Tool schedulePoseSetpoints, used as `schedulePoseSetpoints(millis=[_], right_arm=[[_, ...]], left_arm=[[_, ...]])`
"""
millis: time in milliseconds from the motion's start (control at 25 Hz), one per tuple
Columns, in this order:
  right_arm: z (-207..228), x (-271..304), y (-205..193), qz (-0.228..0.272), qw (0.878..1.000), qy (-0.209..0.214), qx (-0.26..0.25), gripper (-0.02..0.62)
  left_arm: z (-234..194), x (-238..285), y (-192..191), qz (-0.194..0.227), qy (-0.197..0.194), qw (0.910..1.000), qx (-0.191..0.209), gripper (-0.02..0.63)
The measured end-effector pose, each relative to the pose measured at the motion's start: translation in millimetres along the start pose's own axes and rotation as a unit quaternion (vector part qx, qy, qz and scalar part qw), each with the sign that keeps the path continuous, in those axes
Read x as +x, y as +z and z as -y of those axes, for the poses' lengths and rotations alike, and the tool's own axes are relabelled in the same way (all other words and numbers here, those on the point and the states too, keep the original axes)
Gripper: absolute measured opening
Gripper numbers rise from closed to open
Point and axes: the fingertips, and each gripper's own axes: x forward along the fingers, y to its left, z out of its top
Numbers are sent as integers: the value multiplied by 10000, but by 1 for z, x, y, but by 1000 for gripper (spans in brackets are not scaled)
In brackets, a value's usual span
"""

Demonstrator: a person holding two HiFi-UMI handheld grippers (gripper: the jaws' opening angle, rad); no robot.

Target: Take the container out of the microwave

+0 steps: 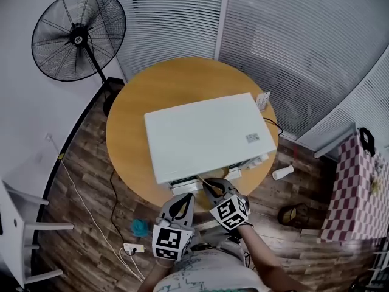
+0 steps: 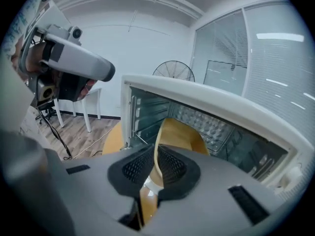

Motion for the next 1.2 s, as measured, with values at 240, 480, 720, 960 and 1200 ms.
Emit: schedulePoseSetpoints(millis=[240,480,720,960,1200], right_arm=[[-11,-20,10,92,9999,-57,-21,16],[-25,-31,15,144,9999,45,19,15],[-39,-42,14,106,9999,69,17,15],[-46,-50,9,62,9999,-3,110,15],[-52,-59,6,79,9999,120,87,15]], left_arm=[[1,-1,-3,-30,-46,10000,8,14],[4,-1,-6,-56,-120,9999,44,14],[5,-9,-11,-76,-185,9998,87,14],[3,-13,-16,-98,-193,9996,177,14],[6,-16,-17,-141,-125,9997,168,14]])
